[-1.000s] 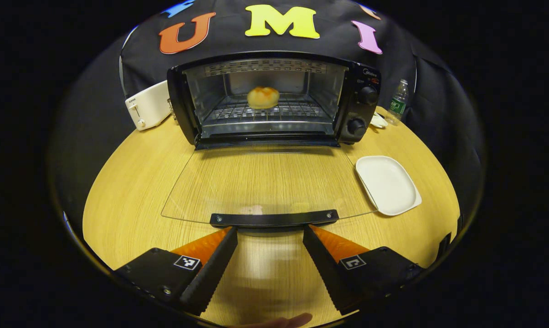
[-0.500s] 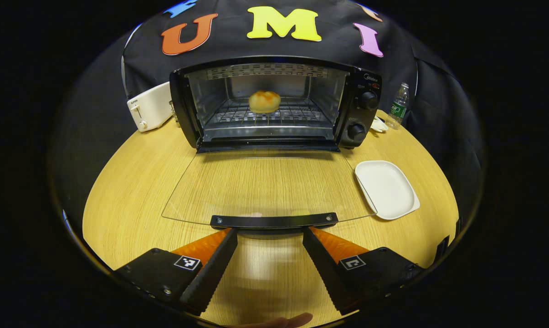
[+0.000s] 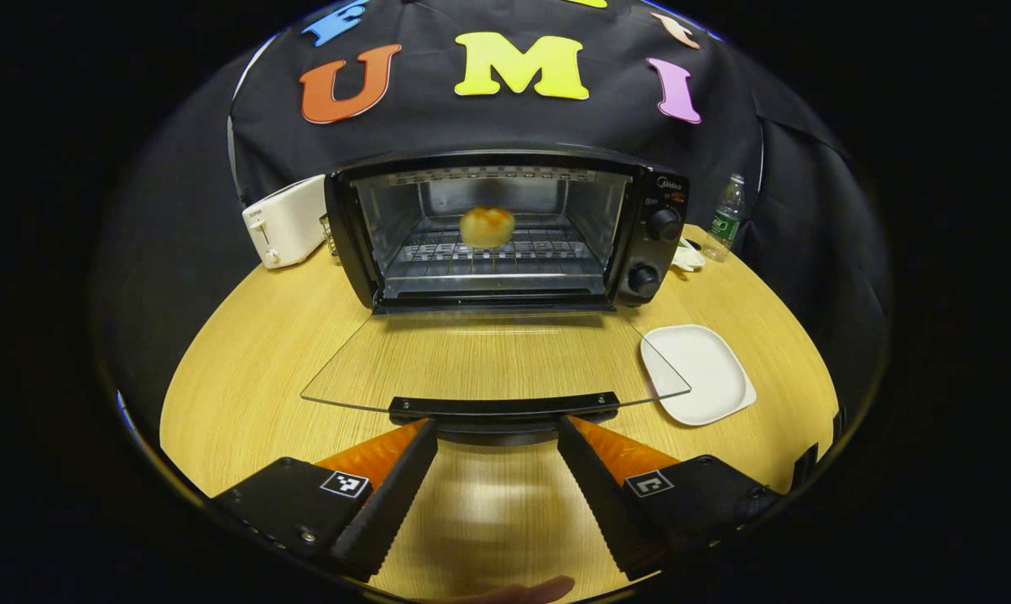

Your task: Open the electric oven with the left hand, put the food in, and close the electric oven.

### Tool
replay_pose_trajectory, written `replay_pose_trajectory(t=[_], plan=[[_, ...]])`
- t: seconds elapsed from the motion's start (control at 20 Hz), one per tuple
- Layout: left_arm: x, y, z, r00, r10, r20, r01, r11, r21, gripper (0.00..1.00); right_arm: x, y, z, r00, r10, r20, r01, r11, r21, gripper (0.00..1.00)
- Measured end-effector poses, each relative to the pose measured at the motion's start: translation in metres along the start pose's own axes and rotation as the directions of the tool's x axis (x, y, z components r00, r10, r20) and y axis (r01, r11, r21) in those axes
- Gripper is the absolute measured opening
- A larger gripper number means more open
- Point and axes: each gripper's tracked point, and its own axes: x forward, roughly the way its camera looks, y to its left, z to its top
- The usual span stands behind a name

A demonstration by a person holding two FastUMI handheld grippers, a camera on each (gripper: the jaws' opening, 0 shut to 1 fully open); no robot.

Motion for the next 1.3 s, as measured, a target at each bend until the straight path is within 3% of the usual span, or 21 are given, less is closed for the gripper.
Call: replay_pose_trajectory(t=[1.3], plan=[[-0.007,0.002,0.112,0.98,-0.014,0.201,0.015,1.0,-0.003,0.97,-0.012,-0.022,-0.024,0.995,-0.054,-0.08,0.054,0.999,-0.003,0.96]])
